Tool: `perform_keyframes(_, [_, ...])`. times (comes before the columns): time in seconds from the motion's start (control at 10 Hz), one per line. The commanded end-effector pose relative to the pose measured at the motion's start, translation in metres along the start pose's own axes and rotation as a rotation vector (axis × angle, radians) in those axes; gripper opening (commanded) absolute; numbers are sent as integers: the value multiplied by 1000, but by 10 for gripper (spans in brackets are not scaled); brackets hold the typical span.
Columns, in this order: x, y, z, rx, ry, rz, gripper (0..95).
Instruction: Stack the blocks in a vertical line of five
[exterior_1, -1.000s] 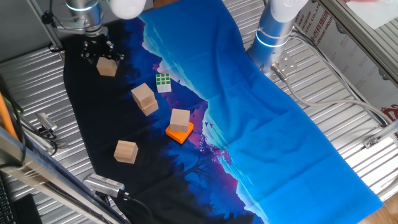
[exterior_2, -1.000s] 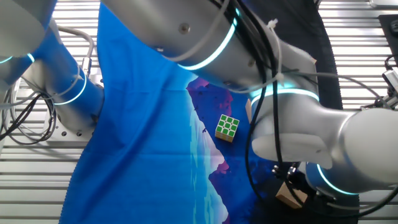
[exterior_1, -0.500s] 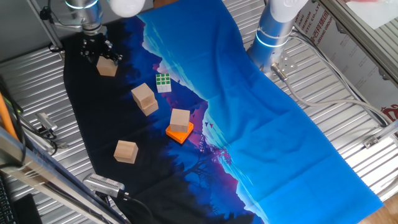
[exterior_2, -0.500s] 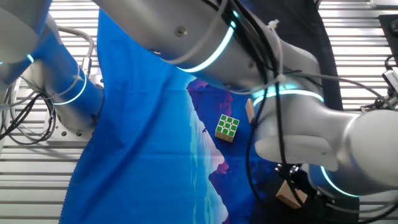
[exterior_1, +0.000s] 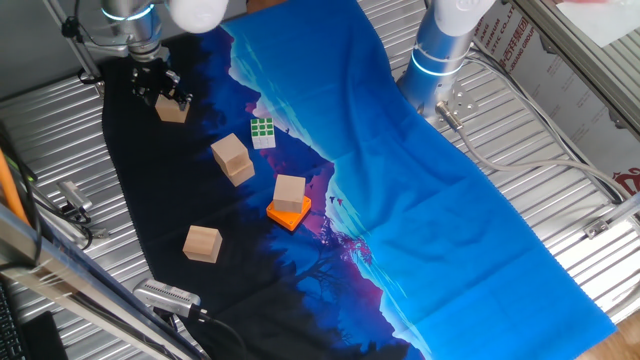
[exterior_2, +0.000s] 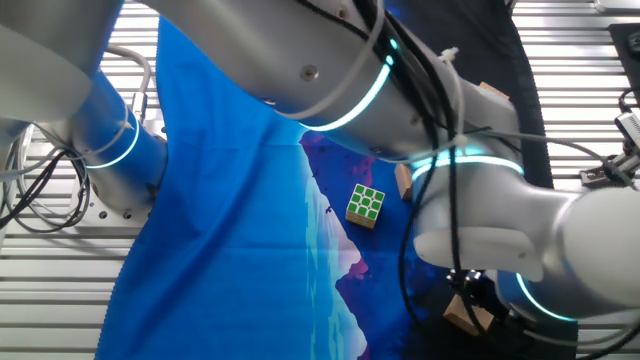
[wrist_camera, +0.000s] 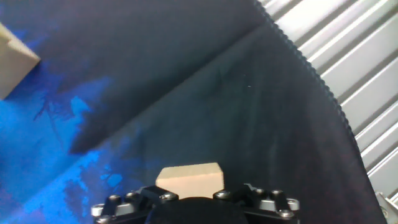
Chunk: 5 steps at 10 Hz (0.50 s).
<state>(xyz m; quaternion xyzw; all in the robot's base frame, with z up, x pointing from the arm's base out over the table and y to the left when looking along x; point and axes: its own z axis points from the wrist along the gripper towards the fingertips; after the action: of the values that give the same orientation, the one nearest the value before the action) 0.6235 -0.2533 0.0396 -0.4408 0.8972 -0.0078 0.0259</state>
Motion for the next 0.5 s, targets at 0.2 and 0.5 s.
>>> perform_keyframes(0.2, [0,0,-1,-6,4,15,0])
perform_keyframes(0.5, [-1,1,-15,-8,25,30,0])
